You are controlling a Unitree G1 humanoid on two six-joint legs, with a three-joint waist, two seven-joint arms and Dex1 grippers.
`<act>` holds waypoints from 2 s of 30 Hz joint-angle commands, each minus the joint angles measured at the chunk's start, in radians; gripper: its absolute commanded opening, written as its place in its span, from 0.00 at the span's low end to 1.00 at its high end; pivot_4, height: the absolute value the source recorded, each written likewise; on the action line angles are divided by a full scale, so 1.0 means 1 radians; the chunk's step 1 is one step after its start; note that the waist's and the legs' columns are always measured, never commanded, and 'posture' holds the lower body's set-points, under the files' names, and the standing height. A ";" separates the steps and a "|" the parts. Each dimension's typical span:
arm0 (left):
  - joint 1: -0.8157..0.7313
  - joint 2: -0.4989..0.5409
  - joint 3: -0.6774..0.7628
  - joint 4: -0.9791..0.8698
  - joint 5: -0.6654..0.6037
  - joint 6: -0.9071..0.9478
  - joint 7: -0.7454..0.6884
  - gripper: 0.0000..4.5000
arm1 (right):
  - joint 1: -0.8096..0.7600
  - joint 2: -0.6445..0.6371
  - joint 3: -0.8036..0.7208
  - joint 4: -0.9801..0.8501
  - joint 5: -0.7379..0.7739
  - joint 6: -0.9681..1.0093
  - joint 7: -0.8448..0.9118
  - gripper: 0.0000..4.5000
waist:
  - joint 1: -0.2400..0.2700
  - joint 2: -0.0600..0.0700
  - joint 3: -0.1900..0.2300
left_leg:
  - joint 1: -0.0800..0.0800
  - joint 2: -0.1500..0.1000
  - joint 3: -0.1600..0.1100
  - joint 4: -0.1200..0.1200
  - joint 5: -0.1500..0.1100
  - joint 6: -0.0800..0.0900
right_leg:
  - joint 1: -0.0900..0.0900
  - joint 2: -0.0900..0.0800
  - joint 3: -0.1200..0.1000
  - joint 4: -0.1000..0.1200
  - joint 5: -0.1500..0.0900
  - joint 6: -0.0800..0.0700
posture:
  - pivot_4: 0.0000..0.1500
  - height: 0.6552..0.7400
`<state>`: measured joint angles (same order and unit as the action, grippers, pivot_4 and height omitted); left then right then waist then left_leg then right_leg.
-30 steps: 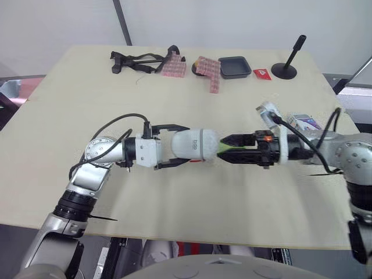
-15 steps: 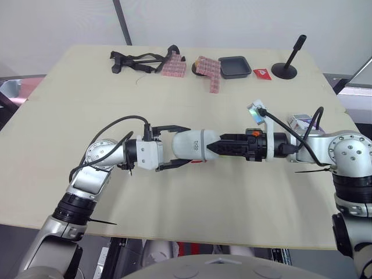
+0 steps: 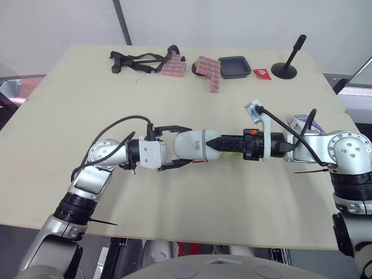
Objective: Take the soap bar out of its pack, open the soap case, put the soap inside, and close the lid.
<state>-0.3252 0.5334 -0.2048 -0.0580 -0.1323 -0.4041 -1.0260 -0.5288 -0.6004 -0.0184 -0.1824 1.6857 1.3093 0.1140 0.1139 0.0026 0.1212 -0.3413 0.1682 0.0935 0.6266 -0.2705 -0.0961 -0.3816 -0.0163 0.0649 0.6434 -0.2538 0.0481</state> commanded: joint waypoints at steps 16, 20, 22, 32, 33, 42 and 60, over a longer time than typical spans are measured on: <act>0.043 0.023 0.002 -0.106 -0.030 0.039 0.013 0.77 | -0.013 -0.107 0.032 0.050 0.176 0.032 0.182 0.45 | 0.001 0.000 0.000 | -0.001 0.000 0.000 0.000 0.000 0.000 | 0.000 0.000 0.000 -0.001 0.000 0.000 | 1.00 1.00; 0.049 0.027 0.003 -0.113 -0.031 0.049 0.015 0.77 | -0.020 -0.126 0.038 0.065 0.171 0.041 0.212 0.45 | 0.001 0.000 0.000 | -0.001 0.000 0.000 0.000 0.000 0.000 | 0.000 0.000 0.000 -0.001 0.000 0.000 | 1.00 1.00; 0.054 0.032 0.005 -0.117 -0.032 0.059 0.014 0.77 | -0.024 -0.139 0.039 0.073 0.157 0.050 0.230 0.45 | 0.001 0.000 0.000 | -0.001 0.000 0.000 0.000 0.000 0.000 | 0.000 0.000 0.000 -0.001 0.000 0.000 | 1.00 1.00; 0.058 0.043 0.007 -0.119 -0.034 0.081 0.014 0.77 | -0.035 -0.196 0.031 0.097 0.104 0.078 0.300 0.45 | 0.002 0.000 0.000 | -0.001 0.000 0.000 0.000 0.000 0.000 | 0.000 0.000 0.000 -0.001 0.000 0.000 | 1.00 1.00; 0.058 0.043 0.007 -0.119 -0.034 0.082 0.014 0.77 | -0.036 -0.196 0.031 0.097 0.102 0.078 0.303 0.45 | 0.002 0.000 0.000 | -0.001 0.000 0.000 0.000 0.000 0.000 | 0.000 0.000 0.000 -0.001 0.000 0.000 | 1.00 1.00; 0.043 0.034 0.001 -0.088 -0.035 0.088 0.008 0.77 | -0.079 -0.468 0.042 0.111 -0.315 0.027 0.524 0.45 | 0.020 0.000 0.001 | -0.003 -0.001 0.000 0.001 0.000 0.000 | -0.001 -0.002 -0.001 -0.001 0.000 0.000 | 1.00 1.00; 0.033 0.029 -0.006 -0.068 -0.030 0.078 0.003 0.77 | -0.137 -0.602 0.283 0.104 -1.005 -0.250 0.986 0.45 | 0.013 -0.001 0.001 | -0.004 0.002 0.000 0.006 -0.001 0.000 | -0.001 0.002 0.001 0.003 0.000 0.000 | 1.00 1.00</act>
<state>-0.2804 0.5620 -0.2170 -0.1138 -0.1560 -0.3129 -1.0263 -0.6515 -1.1996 0.2904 -0.0757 0.7103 1.0672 1.0759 0.1266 0.0016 0.1224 -0.3448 0.1705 0.0932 0.6324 -0.2712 -0.0958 -0.3822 -0.0141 0.0656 0.6461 -0.2538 0.0480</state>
